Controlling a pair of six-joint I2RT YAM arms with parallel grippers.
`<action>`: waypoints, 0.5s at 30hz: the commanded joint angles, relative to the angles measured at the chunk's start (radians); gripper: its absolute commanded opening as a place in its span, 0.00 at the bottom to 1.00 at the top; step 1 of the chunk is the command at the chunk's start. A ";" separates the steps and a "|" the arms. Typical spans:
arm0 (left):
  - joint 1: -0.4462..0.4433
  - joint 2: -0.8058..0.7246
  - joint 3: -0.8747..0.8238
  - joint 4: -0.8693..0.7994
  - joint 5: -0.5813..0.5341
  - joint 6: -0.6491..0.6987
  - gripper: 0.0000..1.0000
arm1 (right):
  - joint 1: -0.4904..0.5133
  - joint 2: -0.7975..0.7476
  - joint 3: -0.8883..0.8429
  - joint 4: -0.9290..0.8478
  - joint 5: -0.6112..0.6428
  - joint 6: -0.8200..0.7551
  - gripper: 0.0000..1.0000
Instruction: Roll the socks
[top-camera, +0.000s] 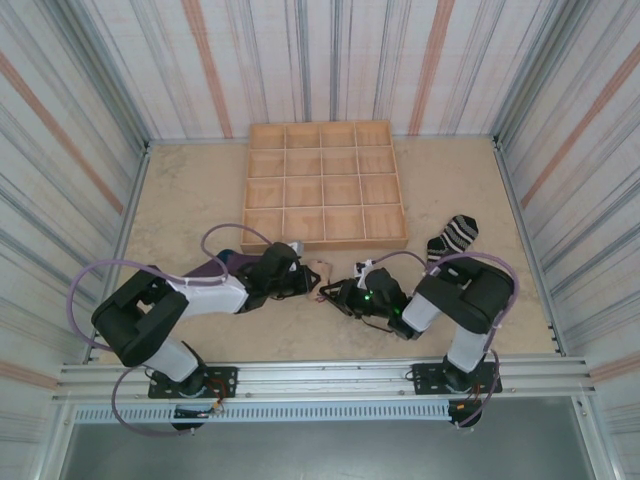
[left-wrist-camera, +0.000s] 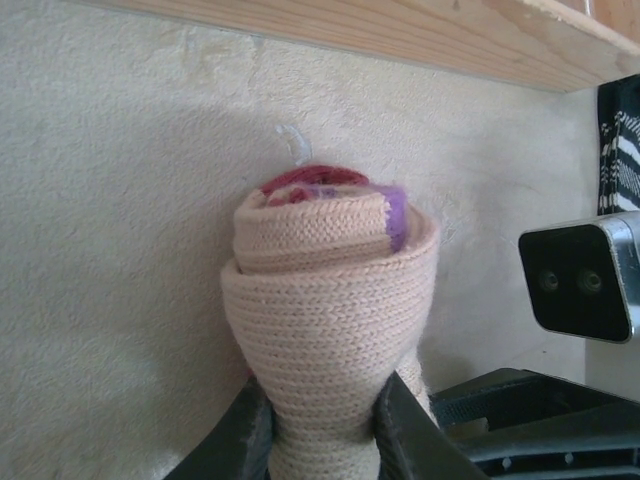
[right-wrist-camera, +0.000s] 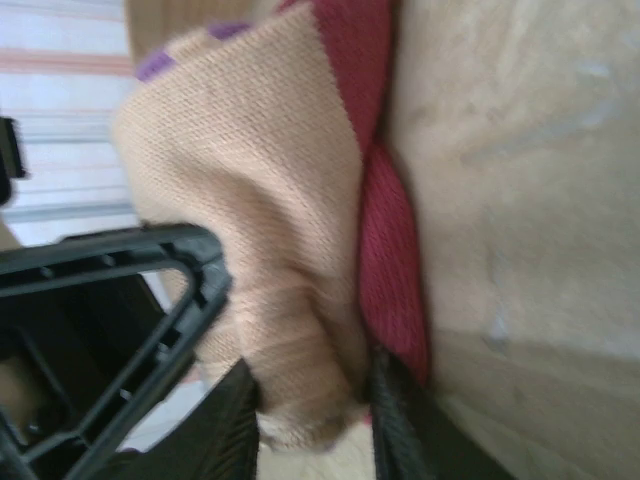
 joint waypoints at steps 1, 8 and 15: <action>-0.004 0.046 0.003 -0.108 -0.023 0.055 0.02 | 0.007 -0.084 0.024 -0.568 -0.025 -0.098 0.40; -0.004 0.087 0.009 -0.076 0.026 0.067 0.01 | -0.009 -0.283 0.193 -1.055 0.042 -0.275 0.52; -0.004 0.116 0.009 -0.051 0.044 0.052 0.01 | -0.055 -0.322 0.265 -1.160 0.062 -0.397 0.67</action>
